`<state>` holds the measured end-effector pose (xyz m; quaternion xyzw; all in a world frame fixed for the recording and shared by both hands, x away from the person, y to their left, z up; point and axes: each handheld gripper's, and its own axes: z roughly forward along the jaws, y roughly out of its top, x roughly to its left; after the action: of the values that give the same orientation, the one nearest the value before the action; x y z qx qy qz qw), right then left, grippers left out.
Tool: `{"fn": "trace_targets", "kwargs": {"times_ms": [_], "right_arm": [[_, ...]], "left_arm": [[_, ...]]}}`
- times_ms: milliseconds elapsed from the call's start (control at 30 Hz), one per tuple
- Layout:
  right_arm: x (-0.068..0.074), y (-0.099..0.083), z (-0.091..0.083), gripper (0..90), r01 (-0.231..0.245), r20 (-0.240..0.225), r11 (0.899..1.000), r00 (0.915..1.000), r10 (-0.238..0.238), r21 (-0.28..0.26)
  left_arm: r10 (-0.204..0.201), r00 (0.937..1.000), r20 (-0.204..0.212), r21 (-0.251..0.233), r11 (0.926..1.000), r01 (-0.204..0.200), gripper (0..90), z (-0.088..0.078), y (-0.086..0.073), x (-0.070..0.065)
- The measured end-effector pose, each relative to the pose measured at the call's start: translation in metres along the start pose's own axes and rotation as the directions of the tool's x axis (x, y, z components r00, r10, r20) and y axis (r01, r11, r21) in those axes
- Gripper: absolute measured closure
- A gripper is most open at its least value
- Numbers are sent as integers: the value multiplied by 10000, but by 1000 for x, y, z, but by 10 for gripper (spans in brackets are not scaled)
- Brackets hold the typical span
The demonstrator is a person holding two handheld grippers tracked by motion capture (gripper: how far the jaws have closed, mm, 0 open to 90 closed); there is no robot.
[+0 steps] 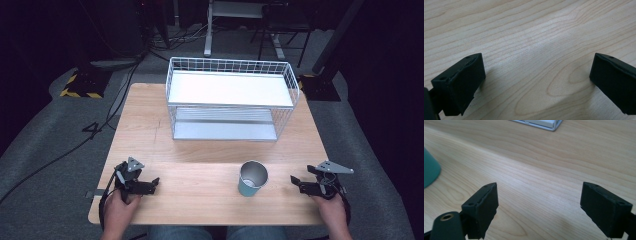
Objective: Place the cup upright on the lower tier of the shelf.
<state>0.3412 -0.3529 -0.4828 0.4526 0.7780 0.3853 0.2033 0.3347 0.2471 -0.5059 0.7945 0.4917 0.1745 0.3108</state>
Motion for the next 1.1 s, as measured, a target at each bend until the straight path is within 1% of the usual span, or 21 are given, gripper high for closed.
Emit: {"fn": "trace_targets", "kwargs": {"times_ms": [100,200,300,400,433,467,533,567,600,633,667,700,733,800,900,933,1000,1067,1100], "right_arm": [[7,3,-5,154,-58,-143,9998,9999,56,-185],[17,7,-10,154,328,-311,9989,9989,-339,-339],[28,11,-15,154,611,-473,9972,9969,-632,-441],[38,12,-18,154,696,-648,9964,9953,-726,-479],[38,12,-18,154,696,-648,9964,9953,-726,-479],[45,13,-20,154,798,-811,9957,9932,-835,-481],[51,14,-21,154,867,-911,9951,9917,-908,-476],[51,14,-21,154,867,-911,9951,9917,-908,-476],[57,16,-22,154,926,-1105,9948,9892,-967,-416],[57,16,-22,154,926,-1105,9948,9892,-967,-416],[63,16,-24,154,907,-1193,9952,9884,-943,-356],[63,16,-24,154,907,-1193,9952,9884,-943,-356],[69,16,-25,154,950,-1328,9949,9862,-989,-353],[71,15,-26,154,975,-1369,9946,9854,-1017,-368],[81,15,-28,154,1091,-1585,9932,9808,-1141,-396],[86,15,-29,153,1158,-1714,9924,9777,-1212,-413],[88,15,-29,152,1138,-1771,9926,9769,-1195,-424],[95,15,-29,146,1173,-1970,9921,9726,-1237,-434],[100,15,-26,128,1175,-2191,9923,9679,-1232,-385]], "left_arm": [[0,10000,0,2,10000,0,5,0,0,0],[19,10000,-13,-17,10000,-19,5,0,0,0],[12,10000,-28,11,10000,-12,5,1,1,0],[7,10000,-42,19,10000,-7,5,1,1,0],[7,10000,-42,19,10000,-7,5,1,1,0],[17,10000,-44,8,10000,-17,5,1,2,0],[-13,10000,-46,-4,10000,13,5,2,2,-1],[-13,10000,-46,-4,10000,13,5,2,2,-1],[11,10000,-45,-11,10000,-11,5,2,2,-1],[11,10000,-30,-19,10000,-11,5,2,2,-1],[-7,10000,-28,-10,10000,7,5,2,3,-1],[5,10000,-20,-5,10000,-5,5,3,3,-1],[4,10000,-17,7,10000,-4,5,3,3,-1],[-2,10000,-11,16,10000,2,5,3,3,-1],[4,10000,-40,14,10000,-4,5,3,4,-1],[-31,10000,-44,-2,10000,31,5,3,4,-2],[-28,10000,-43,-6,10000,28,5,3,4,-2],[-11,10000,-39,-2,10000,11,5,3,4,-1],[-26,10000,-41,-17,10000,26,5,4,4,-2]]}}
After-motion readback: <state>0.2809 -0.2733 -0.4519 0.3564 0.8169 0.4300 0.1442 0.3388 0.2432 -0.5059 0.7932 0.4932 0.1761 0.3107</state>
